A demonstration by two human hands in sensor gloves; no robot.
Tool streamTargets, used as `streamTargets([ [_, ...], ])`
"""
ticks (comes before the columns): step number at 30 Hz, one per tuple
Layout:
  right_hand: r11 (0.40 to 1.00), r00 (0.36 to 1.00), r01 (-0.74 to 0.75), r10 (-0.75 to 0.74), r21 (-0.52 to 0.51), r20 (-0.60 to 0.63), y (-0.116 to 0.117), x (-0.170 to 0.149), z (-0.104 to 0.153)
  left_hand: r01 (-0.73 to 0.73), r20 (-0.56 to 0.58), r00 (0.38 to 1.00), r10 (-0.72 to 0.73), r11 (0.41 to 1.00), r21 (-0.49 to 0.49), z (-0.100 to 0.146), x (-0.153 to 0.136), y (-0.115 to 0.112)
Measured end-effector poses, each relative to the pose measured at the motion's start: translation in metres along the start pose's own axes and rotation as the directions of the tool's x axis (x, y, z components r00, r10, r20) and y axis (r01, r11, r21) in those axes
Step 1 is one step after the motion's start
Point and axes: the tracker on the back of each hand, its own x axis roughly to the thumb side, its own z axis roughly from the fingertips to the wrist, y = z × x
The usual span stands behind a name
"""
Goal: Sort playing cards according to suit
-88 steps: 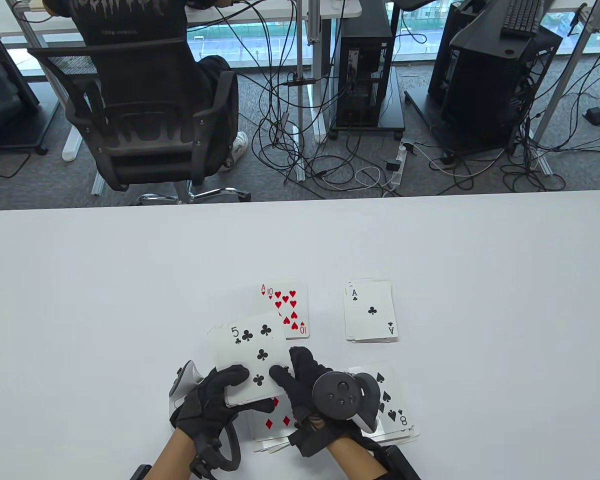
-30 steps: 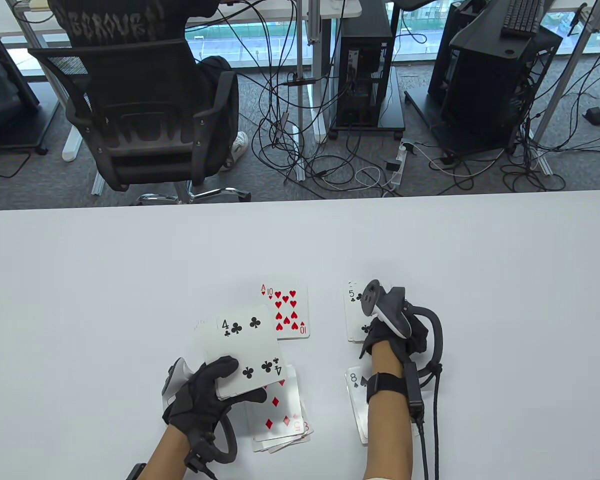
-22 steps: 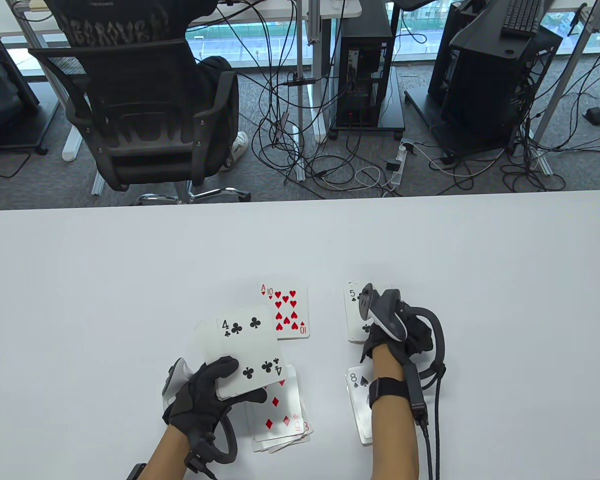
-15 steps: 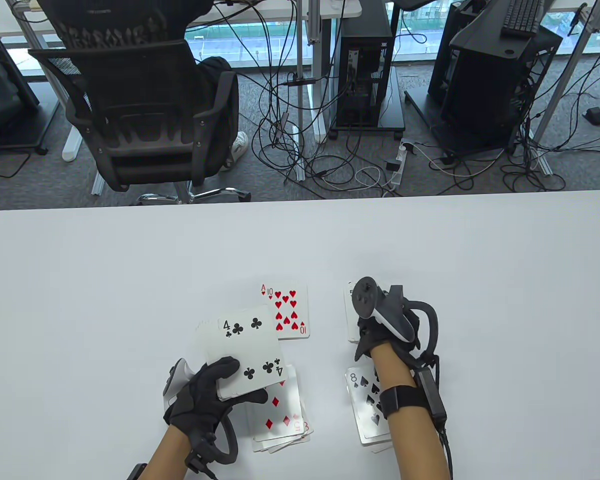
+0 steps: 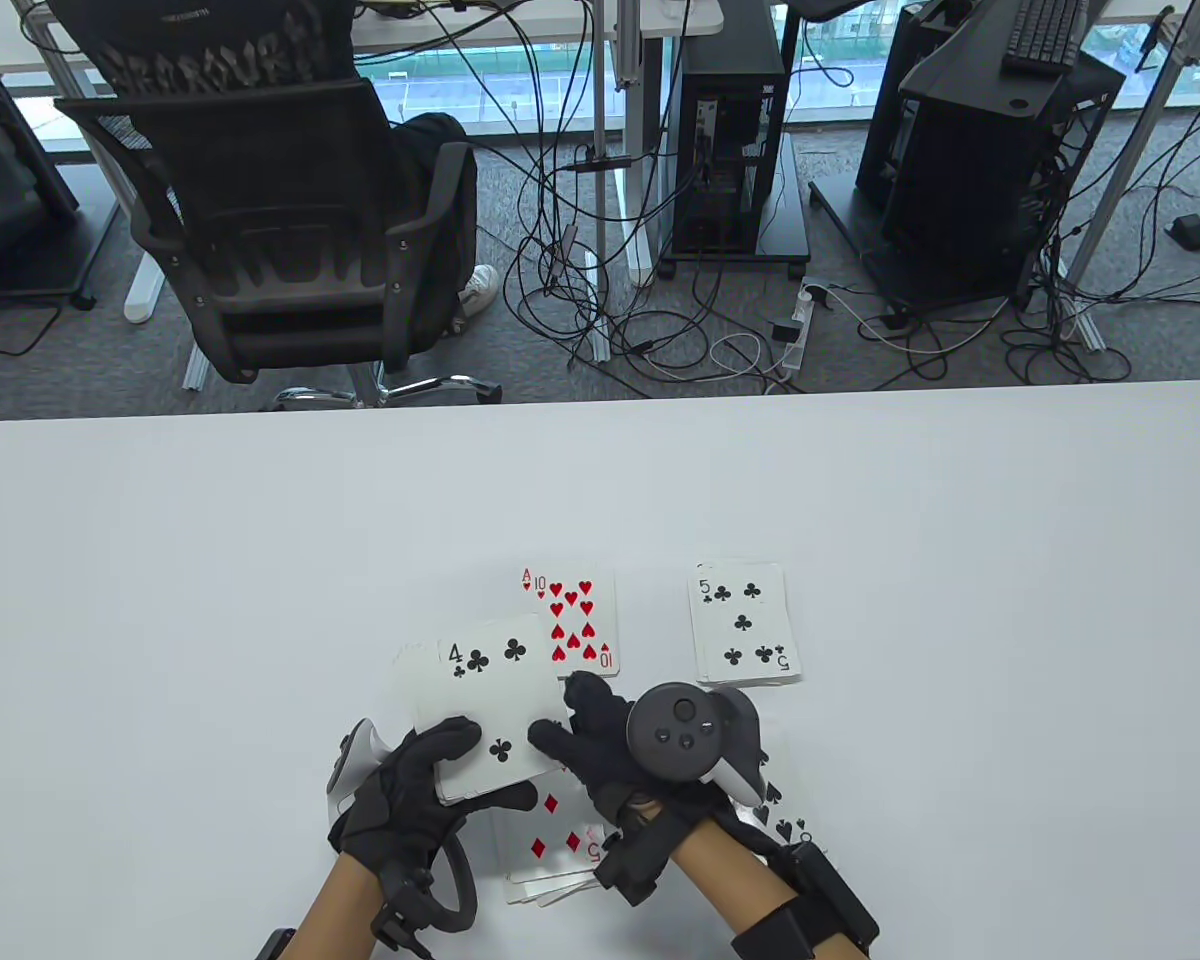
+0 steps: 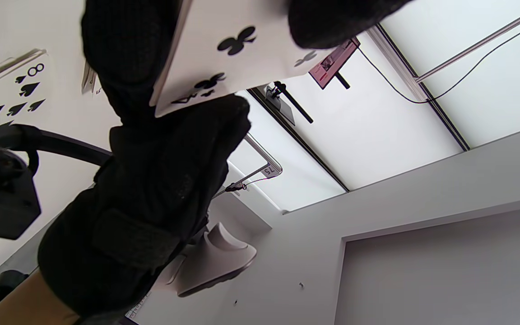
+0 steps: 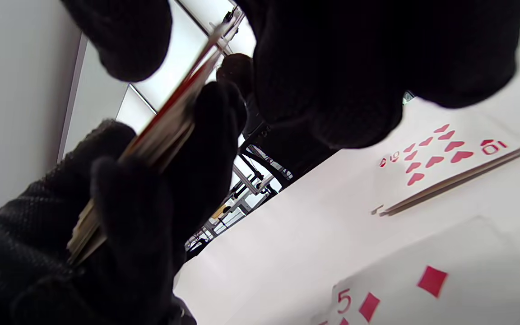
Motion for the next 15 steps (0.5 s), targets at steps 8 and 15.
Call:
streamTargets([
  [8,0.986,0.992,-0.121,0.122,-0.118,0.0,0.0041,0.0031,0.0056,0.015,-0.006,1.0,-0.015,1.0,0.002,0.0003,-0.0009,0.0],
  [15,0.98,0.998,-0.053,0.057,-0.191,0.017,0.0015,-0.0022,0.0094,0.019,-0.014,1.0,-0.019,1.0,-0.021,-0.0004,-0.0026,-0.0004],
])
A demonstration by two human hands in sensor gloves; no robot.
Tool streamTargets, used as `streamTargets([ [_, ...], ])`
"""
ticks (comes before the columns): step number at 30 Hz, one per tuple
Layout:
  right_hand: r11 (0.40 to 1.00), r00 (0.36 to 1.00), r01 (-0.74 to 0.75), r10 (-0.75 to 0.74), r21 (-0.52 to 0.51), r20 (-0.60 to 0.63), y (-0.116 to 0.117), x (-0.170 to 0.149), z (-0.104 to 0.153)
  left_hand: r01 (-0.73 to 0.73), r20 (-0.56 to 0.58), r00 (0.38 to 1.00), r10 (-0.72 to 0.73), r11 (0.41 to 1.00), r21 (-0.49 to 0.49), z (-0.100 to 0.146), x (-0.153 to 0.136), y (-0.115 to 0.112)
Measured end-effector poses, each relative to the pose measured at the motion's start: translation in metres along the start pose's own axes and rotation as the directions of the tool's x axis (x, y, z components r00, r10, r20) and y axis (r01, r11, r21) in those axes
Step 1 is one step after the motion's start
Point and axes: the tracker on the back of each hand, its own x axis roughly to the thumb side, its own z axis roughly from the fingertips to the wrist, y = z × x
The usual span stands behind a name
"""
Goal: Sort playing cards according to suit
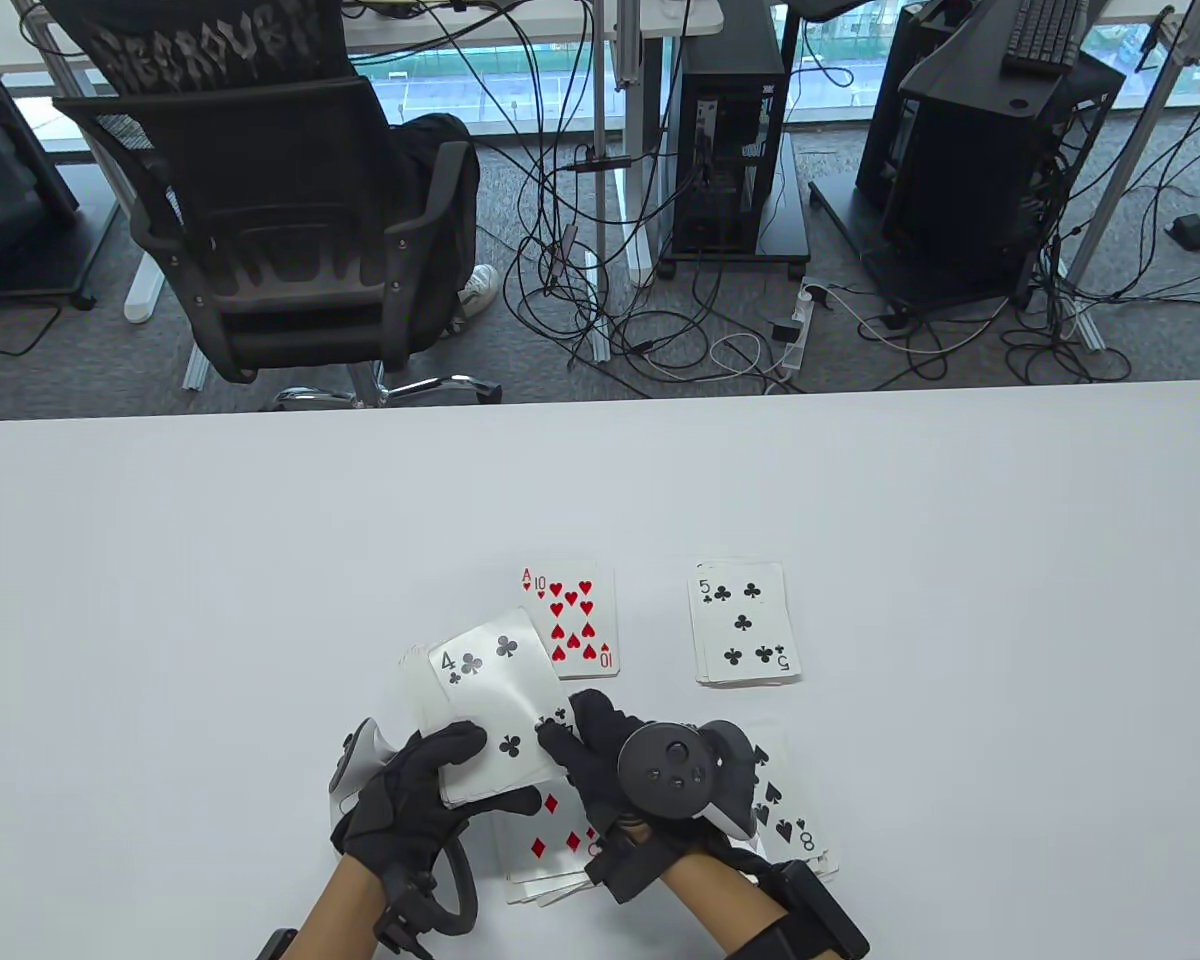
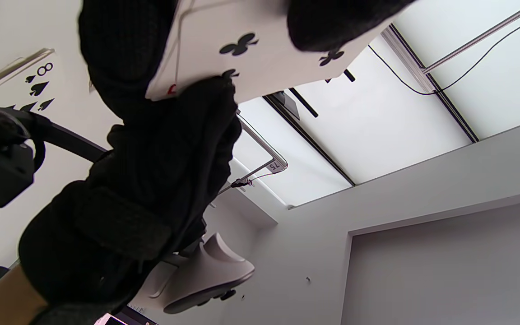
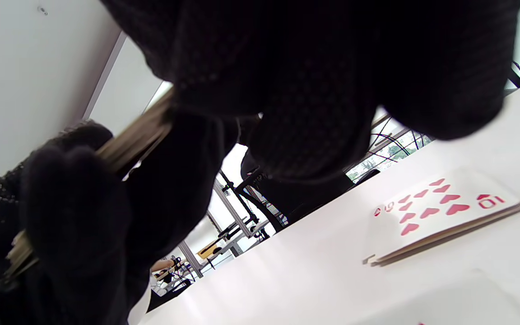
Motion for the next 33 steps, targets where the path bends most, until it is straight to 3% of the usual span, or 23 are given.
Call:
streamTargets([
  [9,0.997,0.992,0.076,-0.077,-0.009,-0.102,-0.021,-0.015,-0.015,-0.016,0.015,1.0,0.016,1.0,-0.011,-0.001,0.0,-0.001],
  [16,0.941,0.92,0.338,-0.33,0.0,-0.211,-0.064,-0.059,-0.053,-0.024,0.016,1.0,0.024,1.0,0.0,-0.001,0.0,-0.002],
  [18,0.935,0.901,0.352,-0.348,-0.032,-0.259,-0.076,-0.071,-0.062,-0.025,0.017,1.0,0.025,1.0,0.003,-0.001,0.0,-0.002],
  [23,0.986,0.892,0.151,-0.17,-0.078,-0.418,-0.096,-0.108,-0.074,-0.024,0.018,1.0,0.023,1.0,0.018,-0.001,0.001,-0.002],
  [26,0.999,0.838,-0.018,-0.007,-0.04,-0.546,-0.095,-0.133,-0.07,-0.023,0.022,1.0,0.023,0.999,0.026,-0.001,0.002,-0.001],
  [30,0.972,0.701,-0.199,0.231,0.126,-0.674,-0.088,-0.16,-0.06,-0.032,0.03,0.999,0.031,0.999,0.04,0.0,0.003,-0.001],
  [33,0.911,0.597,-0.307,0.41,0.276,-0.689,-0.081,-0.171,-0.055,-0.033,0.034,0.999,0.032,0.998,0.046,0.001,0.005,-0.001],
])
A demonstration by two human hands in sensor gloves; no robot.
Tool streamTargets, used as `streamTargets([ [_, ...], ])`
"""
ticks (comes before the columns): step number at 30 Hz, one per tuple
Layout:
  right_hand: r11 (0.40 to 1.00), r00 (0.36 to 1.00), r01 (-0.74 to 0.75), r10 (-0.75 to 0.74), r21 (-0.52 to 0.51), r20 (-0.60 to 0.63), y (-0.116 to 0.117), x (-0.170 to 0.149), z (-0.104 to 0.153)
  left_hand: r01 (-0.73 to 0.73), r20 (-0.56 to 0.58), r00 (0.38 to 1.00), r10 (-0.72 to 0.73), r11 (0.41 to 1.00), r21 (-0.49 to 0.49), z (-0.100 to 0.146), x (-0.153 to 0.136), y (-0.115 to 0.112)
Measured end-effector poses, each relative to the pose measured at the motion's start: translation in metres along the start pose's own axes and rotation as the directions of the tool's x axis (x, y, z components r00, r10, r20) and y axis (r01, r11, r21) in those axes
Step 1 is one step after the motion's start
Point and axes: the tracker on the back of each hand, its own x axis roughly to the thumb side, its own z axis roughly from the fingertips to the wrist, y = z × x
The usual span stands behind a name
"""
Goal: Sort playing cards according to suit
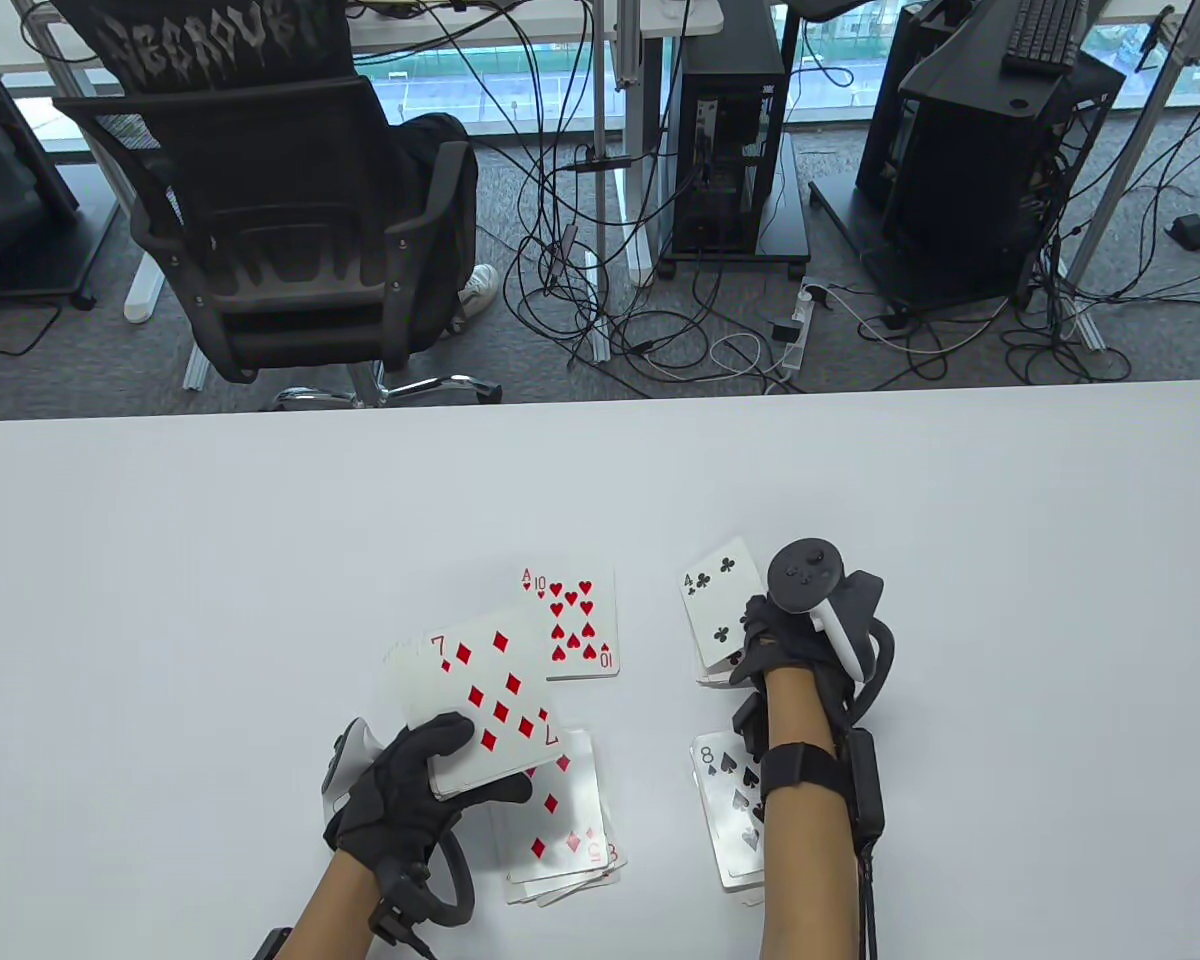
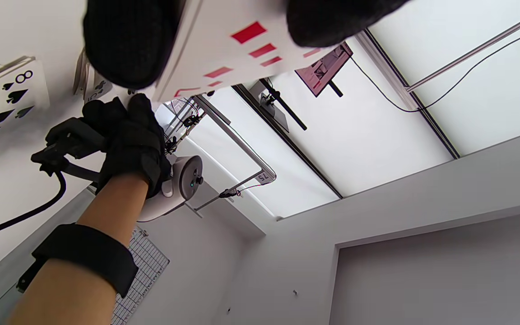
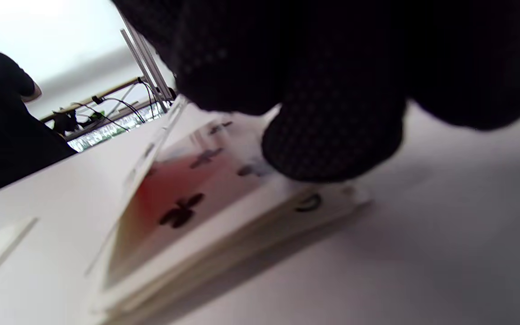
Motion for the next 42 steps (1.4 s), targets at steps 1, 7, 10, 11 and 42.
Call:
streamTargets([
  [1,0.999,0.999,-0.048,0.048,0.012,-0.01,0.003,-0.001,-0.001,0.0,-0.001,1.0,0.0,1.0,0.002,0.0,0.0,0.0],
  [7,0.98,0.984,-0.167,0.173,0.106,-0.046,0.018,-0.005,-0.005,-0.001,-0.002,1.0,0.001,1.0,0.006,0.001,0.001,0.0],
  [10,0.976,0.977,-0.205,0.209,0.077,-0.045,0.02,-0.003,-0.003,0.0,-0.003,1.0,0.0,1.0,0.007,0.001,0.002,0.0],
  [11,0.973,0.974,-0.217,0.222,0.077,-0.048,0.021,-0.003,-0.003,0.0,-0.004,1.0,0.0,1.0,0.008,0.001,0.002,0.0],
  [42,0.873,0.579,0.398,-0.476,0.28,0.662,0.041,0.109,0.146,0.005,-0.018,1.0,-0.005,1.0,0.007,0.002,0.0,0.0],
])
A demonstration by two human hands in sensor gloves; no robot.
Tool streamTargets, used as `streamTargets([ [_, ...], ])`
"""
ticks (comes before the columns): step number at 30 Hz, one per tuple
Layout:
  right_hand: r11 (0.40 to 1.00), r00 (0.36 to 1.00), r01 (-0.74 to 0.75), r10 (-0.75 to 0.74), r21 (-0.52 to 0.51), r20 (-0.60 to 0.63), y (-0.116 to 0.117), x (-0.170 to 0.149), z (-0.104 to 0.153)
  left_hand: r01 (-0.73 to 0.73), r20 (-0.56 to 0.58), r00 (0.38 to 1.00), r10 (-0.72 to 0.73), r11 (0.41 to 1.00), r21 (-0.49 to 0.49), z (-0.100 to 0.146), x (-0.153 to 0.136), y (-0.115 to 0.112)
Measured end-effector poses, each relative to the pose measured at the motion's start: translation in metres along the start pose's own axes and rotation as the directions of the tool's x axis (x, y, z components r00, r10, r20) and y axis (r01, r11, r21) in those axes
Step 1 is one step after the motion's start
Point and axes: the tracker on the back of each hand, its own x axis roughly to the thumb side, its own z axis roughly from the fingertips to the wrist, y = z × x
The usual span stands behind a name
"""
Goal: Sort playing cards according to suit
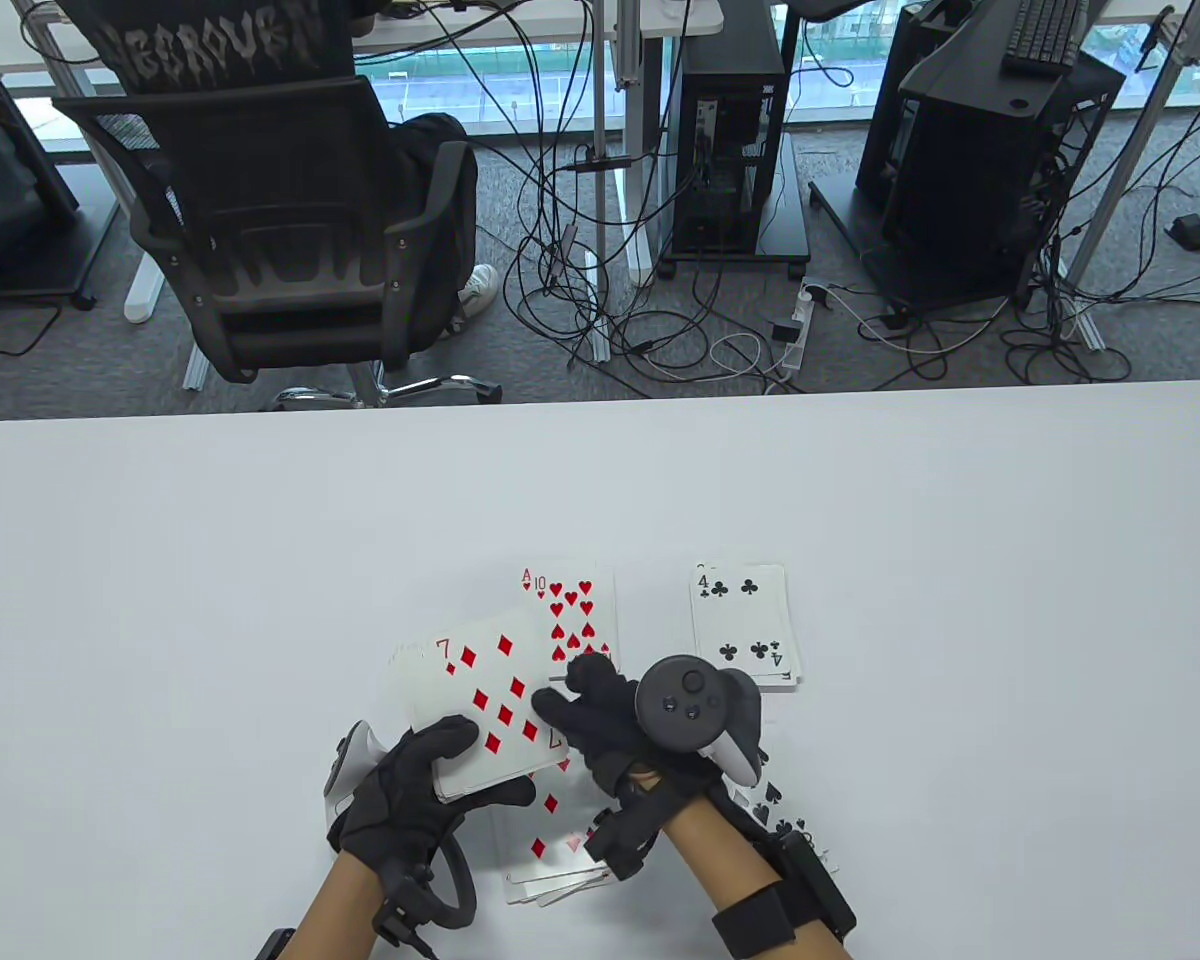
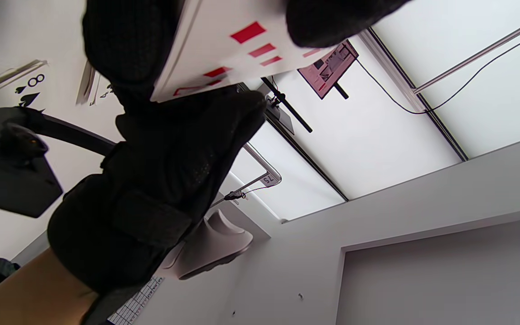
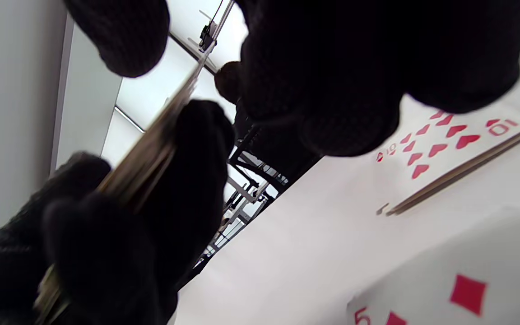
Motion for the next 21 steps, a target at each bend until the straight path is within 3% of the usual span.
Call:
streamTargets([
  [4,0.993,0.993,-0.105,0.107,-0.047,0.048,0.01,0.005,0.013,0.002,0.001,1.0,-0.002,1.0,-0.015,-0.001,0.0,0.0],
  [8,0.961,0.99,-0.048,0.083,-0.271,0.117,0.005,0.001,0.026,0.011,-0.003,1.0,-0.012,0.998,-0.059,-0.003,-0.003,-0.004],
  [13,0.95,0.994,0.021,0.013,-0.31,0.107,0.002,-0.005,0.036,0.028,-0.015,0.999,-0.029,0.995,-0.101,-0.005,-0.004,-0.008],
  [21,0.924,1.0,0.03,-0.023,-0.382,0.021,-0.016,-0.025,0.041,0.026,-0.002,1.0,-0.026,0.996,-0.089,-0.004,-0.003,-0.006],
])
